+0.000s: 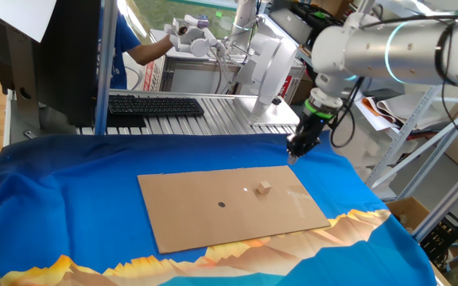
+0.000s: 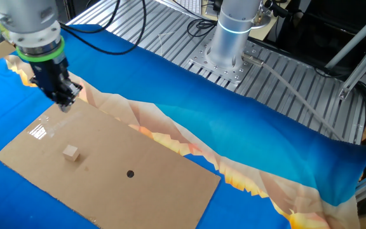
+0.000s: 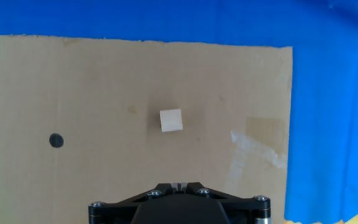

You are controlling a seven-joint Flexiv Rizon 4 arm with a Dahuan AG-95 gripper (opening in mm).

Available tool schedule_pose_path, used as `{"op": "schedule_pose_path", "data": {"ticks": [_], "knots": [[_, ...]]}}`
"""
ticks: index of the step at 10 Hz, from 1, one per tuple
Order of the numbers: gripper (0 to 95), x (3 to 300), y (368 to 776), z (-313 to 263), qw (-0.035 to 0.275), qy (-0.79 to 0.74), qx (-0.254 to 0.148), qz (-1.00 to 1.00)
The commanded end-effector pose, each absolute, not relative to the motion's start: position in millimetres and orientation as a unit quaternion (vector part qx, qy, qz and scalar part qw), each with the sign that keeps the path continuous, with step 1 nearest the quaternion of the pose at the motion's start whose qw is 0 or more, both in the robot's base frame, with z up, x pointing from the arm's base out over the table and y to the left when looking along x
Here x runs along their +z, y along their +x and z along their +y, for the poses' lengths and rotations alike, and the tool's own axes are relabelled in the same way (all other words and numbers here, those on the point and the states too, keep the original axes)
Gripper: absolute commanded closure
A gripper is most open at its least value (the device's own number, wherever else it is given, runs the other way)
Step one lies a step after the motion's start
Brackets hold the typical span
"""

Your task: Hold a small block with the gripper and sweep it from left to right on the table

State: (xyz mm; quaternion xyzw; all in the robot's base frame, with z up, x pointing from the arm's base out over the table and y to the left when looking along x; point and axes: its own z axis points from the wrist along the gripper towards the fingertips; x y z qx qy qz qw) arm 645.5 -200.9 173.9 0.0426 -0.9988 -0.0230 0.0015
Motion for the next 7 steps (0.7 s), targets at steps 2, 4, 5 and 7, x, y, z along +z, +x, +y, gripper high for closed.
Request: {"op": "schedule_pose_path", "data": {"ticks": [2, 4, 5, 7], "knots": [[95.0, 172.6, 665.4, -198.7, 0.006, 0.047, -0.020, -0.999], [95.0, 168.8, 673.0, -197.6, 0.005, 0.051, -0.021, -0.998], [95.0, 166.8, 677.1, -196.7, 0.005, 0.051, -0.022, -0.998], [95.0, 169.6, 687.0, -192.6, 0.006, 0.050, -0.020, -0.999]]}}
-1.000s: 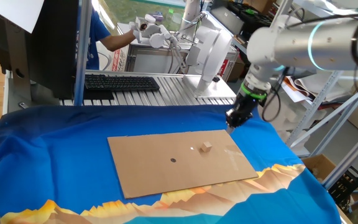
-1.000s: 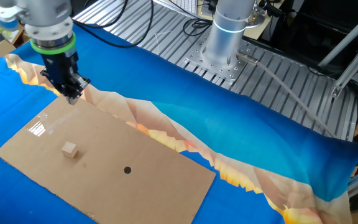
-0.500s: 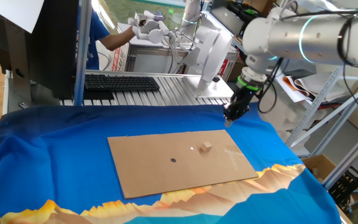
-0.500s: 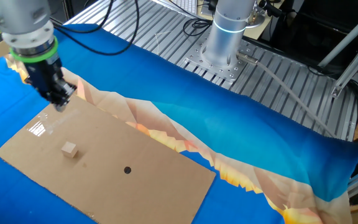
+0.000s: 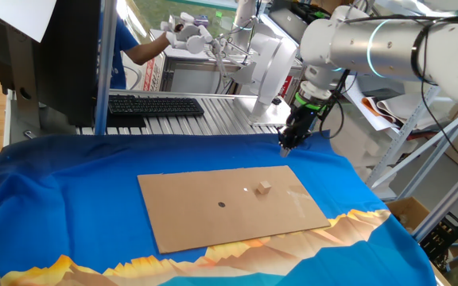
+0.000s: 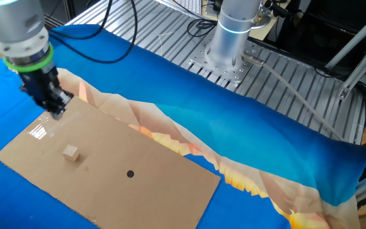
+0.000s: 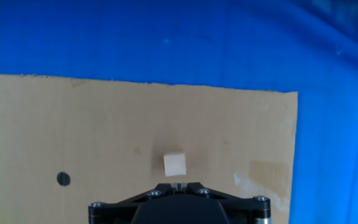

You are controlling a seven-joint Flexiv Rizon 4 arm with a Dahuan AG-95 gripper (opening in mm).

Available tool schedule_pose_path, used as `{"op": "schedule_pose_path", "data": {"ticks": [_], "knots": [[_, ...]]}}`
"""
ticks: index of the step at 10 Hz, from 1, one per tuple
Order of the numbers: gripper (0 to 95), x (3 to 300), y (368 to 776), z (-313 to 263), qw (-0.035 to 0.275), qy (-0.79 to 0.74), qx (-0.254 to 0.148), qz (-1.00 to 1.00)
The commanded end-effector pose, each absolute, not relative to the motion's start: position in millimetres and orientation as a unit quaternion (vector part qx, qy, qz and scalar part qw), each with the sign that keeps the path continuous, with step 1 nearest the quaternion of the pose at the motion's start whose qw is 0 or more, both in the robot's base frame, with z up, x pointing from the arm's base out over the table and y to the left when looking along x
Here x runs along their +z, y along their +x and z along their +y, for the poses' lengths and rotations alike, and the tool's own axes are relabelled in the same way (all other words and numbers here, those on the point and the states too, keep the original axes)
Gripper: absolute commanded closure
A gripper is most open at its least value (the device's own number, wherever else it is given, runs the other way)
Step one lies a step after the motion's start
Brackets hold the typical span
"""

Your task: Hold a small block with the gripper and sweep it from left to right on the table

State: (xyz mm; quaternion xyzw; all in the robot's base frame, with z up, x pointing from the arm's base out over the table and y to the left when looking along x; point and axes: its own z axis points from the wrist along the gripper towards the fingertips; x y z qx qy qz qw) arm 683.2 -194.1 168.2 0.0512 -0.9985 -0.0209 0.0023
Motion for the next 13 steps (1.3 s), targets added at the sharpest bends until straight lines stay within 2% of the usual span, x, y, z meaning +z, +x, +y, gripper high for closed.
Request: {"op": "schedule_pose_path", "data": {"ticks": [1, 3, 6, 7, 13], "knots": [[95.0, 173.1, 695.8, -187.9, 0.009, 0.049, -0.017, -0.999], [95.0, 178.1, 709.3, -181.5, 0.019, 0.051, -0.011, -0.998], [95.0, 170.2, 712.9, -177.2, 0.005, 0.045, -0.012, -0.999], [76.0, 167.7, 713.4, -176.6, 0.002, 0.043, -0.011, -0.999], [76.0, 141.4, 717.0, -172.8, -0.005, 0.044, -0.011, -0.999]]}}
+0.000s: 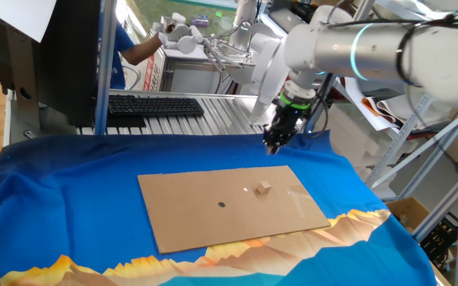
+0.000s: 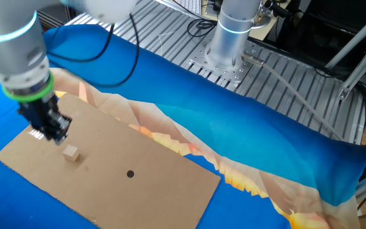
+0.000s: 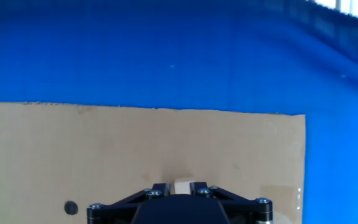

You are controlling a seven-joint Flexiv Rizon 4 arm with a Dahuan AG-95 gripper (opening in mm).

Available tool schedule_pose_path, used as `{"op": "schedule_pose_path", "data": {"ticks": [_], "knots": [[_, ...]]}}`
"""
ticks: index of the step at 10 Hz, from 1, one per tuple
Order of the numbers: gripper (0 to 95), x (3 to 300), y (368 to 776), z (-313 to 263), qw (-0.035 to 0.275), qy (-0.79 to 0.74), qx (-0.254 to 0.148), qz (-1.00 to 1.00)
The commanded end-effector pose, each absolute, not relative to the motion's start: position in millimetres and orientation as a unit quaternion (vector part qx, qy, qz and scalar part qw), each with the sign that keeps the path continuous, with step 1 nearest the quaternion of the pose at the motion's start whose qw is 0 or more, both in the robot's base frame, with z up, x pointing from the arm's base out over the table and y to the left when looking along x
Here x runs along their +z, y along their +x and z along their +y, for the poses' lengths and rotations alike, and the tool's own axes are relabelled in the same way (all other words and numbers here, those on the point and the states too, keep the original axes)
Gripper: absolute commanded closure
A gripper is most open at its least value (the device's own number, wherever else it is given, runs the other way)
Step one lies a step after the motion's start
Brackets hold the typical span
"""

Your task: Hold a small block with the gripper and sweep it from left to right on the table

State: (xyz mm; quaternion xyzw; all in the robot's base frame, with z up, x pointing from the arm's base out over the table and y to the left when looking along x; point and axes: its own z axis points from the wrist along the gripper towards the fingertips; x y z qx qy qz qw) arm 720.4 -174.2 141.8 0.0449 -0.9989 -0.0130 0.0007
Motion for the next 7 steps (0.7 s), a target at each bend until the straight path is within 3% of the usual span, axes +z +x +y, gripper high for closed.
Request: {"op": "schedule_pose_path", "data": {"ticks": [1, 7], "knots": [[76.0, 138.9, 717.3, -172.8, -0.004, 0.045, -0.011, -0.999], [76.0, 128.2, 717.5, -172.4, -0.002, 0.052, -0.013, -0.999]]}}
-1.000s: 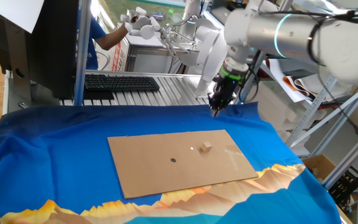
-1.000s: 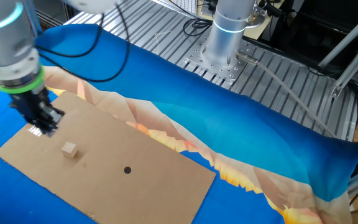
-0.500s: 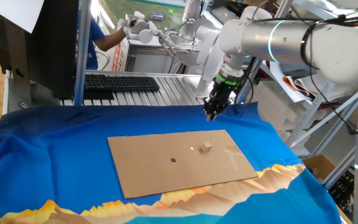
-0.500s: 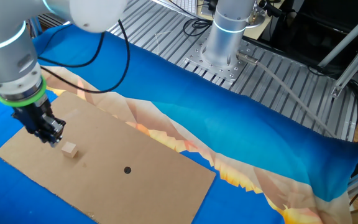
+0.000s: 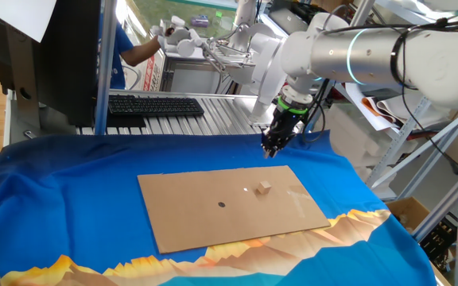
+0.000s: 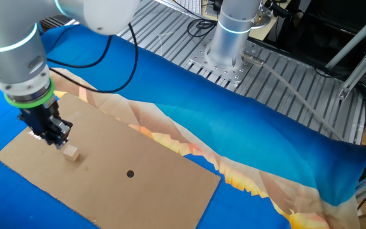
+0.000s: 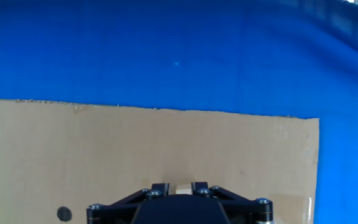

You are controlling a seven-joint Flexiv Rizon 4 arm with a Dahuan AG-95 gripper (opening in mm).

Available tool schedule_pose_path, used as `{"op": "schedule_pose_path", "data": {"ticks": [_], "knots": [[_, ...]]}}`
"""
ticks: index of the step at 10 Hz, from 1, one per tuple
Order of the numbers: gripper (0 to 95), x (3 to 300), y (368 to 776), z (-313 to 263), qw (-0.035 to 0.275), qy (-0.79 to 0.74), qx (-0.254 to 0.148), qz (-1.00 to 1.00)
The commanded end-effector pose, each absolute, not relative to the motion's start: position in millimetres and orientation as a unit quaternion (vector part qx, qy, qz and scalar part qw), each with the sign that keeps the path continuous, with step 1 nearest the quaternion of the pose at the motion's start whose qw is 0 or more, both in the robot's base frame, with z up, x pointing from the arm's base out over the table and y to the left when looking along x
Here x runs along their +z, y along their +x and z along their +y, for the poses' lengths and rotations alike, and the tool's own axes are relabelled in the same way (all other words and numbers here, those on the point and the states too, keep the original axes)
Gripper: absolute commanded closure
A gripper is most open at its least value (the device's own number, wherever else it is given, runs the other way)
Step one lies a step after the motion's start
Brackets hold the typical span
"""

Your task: Hold a small block with the gripper and sweep it from left to right on the table

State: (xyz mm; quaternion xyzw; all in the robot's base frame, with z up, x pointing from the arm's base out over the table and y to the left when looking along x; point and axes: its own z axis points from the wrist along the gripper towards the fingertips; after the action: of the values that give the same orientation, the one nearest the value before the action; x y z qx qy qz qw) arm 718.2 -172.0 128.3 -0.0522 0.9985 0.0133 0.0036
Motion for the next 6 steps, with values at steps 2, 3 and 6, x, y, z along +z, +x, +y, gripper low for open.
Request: {"op": "schedule_pose_path", "data": {"ticks": [2, 3, 6], "knots": [[76.0, 118.9, 716.8, -172.0, 0.004, -0.051, 0.016, 0.999], [76.0, 115.8, 716.4, -172.0, 0.004, -0.049, 0.017, 0.999], [76.0, 108.3, 711.8, -171.6, 0.004, -0.048, 0.018, 0.999]]}}
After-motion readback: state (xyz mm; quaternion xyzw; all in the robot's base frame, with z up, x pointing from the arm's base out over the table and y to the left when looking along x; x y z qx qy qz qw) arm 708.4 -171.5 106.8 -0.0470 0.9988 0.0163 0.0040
